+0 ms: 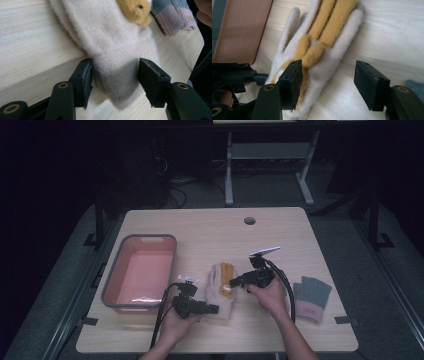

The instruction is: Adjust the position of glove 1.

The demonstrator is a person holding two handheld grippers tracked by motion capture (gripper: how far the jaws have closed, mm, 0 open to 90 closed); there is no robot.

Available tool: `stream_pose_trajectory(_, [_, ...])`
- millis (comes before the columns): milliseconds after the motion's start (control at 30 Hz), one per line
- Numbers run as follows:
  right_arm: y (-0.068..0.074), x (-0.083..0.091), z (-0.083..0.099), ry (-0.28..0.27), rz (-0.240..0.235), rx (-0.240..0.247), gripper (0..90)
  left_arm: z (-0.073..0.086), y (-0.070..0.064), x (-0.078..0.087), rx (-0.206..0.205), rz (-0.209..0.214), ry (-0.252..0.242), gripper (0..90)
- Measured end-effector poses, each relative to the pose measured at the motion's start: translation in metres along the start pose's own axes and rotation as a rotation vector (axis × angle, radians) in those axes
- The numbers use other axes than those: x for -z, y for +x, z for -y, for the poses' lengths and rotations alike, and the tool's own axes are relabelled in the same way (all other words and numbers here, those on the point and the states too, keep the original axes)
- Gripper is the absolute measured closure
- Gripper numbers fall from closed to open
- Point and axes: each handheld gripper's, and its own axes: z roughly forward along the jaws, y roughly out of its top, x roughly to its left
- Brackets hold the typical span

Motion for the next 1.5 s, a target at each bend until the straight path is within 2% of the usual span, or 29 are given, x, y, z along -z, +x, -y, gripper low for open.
stream_pose_trajectory(167, [-0.006, -0.007, 0.001, -0.003, -0.054, -0.051, 39.3, -0.002, 0.001, 0.0, 0.007, -0.002, 0.011, 50.3])
stream_pose_trajectory(333, [-0.009, -0.009, 0.003, -0.004, -0.083, -0.076, 39.8, -0.003, 0.001, 0.0, 0.01, -0.001, 0.025, 52.1])
stream_pose_trajectory(500, [-0.009, -0.007, 0.001, -0.029, -0.116, -0.083, 39.9, -0.003, 0.002, 0.0, 0.018, 0.004, 0.023, 53.4])
stream_pose_trajectory(600, [-0.005, -0.007, 0.0, -0.025, -0.108, -0.08, 39.8, -0.003, 0.003, 0.0, 0.017, 0.007, 0.029, 54.3])
stream_pose_trajectory(667, [-0.004, -0.008, -0.001, -0.025, -0.116, -0.094, 39.9, -0.003, 0.003, 0.0, 0.018, 0.01, 0.035, 55.0])
stream_pose_trajectory(733, [-0.004, -0.01, -0.002, -0.02, -0.104, -0.1, 40.0, -0.003, 0.003, 0.0, 0.015, 0.01, 0.035, 55.2])
stream_pose_trajectory(867, [-0.003, -0.009, -0.003, -0.038, -0.123, -0.107, 39.9, -0.003, 0.003, 0.0, 0.014, 0.012, 0.035, 55.5])
stream_pose_trajectory(1000, [-0.001, -0.01, -0.004, -0.028, -0.108, -0.106, 39.6, -0.003, 0.004, 0.0, 0.015, 0.013, 0.036, 55.5])
stream_pose_trajectory(1300, [0.002, -0.02, -0.007, 0.004, -0.079, -0.137, 38.7, -0.005, 0.003, -0.001, 0.02, 0.017, 0.043, 56.6])
stream_pose_trajectory(1400, [0.001, -0.021, -0.006, 0.015, -0.086, -0.177, 39.6, -0.005, 0.003, -0.001, 0.02, 0.018, 0.047, 57.3])
stream_pose_trajectory(1500, [-0.003, -0.02, -0.004, 0.005, -0.086, -0.178, 40.4, -0.005, 0.004, -0.001, 0.022, 0.02, 0.046, 57.8])
